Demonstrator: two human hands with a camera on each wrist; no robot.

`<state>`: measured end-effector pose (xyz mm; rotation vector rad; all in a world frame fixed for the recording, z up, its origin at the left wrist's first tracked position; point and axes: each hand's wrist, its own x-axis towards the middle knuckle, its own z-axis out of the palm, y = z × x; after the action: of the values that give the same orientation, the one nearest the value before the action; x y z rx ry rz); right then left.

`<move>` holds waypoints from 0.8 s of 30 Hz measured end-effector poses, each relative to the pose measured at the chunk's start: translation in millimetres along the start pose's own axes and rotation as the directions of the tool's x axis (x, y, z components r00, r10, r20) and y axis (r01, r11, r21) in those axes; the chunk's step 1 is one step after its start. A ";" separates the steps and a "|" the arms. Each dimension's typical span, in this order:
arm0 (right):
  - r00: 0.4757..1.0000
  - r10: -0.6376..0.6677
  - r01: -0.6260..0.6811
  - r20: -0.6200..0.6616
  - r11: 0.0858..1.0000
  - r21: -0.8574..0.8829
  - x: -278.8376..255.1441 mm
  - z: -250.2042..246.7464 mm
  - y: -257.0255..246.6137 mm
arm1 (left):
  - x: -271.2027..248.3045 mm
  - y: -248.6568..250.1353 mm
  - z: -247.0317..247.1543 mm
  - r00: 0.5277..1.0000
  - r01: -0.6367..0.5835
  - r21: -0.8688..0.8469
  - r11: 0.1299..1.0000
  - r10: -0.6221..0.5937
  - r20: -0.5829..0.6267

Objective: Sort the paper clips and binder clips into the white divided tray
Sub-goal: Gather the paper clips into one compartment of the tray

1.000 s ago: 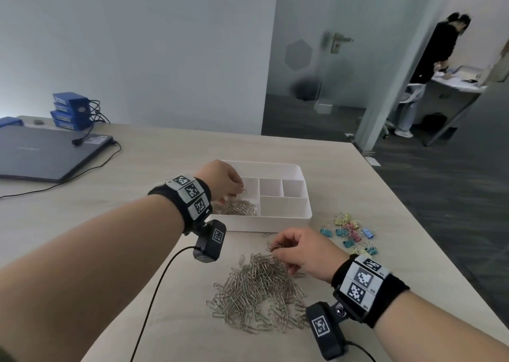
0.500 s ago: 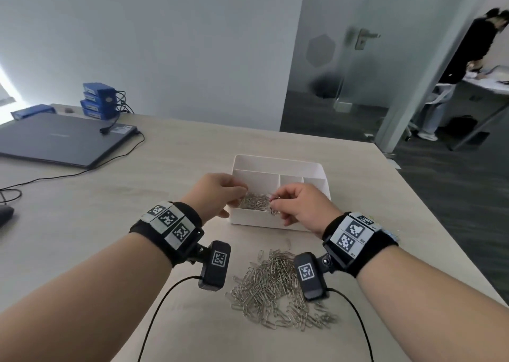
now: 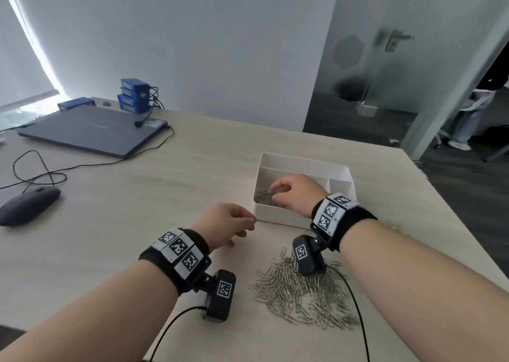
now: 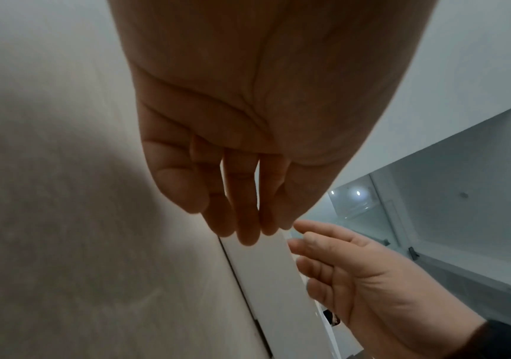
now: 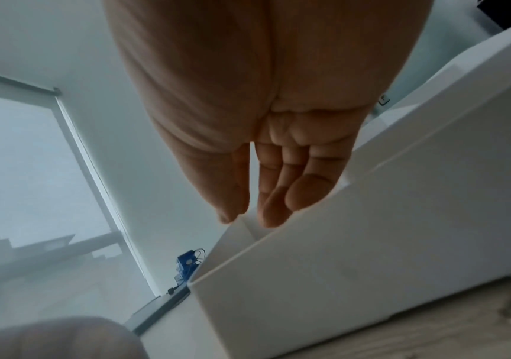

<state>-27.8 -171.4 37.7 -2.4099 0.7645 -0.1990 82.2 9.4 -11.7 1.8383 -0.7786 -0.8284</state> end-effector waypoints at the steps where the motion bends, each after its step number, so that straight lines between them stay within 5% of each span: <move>1: 0.999 -0.016 0.017 -0.043 1.000 0.018 -7.7 -5.1 3.5 | -0.4 -1.5 2.4 1.000 0.001 0.006 1.000 -0.001 0.009; 4: 0.992 -0.044 0.049 -0.122 0.998 0.032 -37.4 -19.0 16.3 | 0.9 -5.5 10.9 1.000 -0.008 0.041 0.999 0.007 0.019; 10: 0.981 0.021 0.028 0.190 0.968 -0.251 -91.2 -22.4 52.2 | 2.0 -6.3 32.7 0.996 -0.072 0.132 0.989 0.063 0.068; 15: 0.949 0.043 0.073 0.313 0.934 -0.350 -101.4 -13.5 64.6 | -5.1 -0.8 46.8 0.988 -0.134 0.260 0.956 0.107 0.116; 24: 0.950 0.022 0.093 0.313 0.933 -0.347 -119.6 -11.4 64.6 | -14.2 0.9 49.3 0.979 -0.163 0.337 0.927 0.110 0.171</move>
<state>-160.6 -151.8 13.5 -2.7057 0.6520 0.3332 34.2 -3.8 -24.1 2.0185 -1.2008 -0.7794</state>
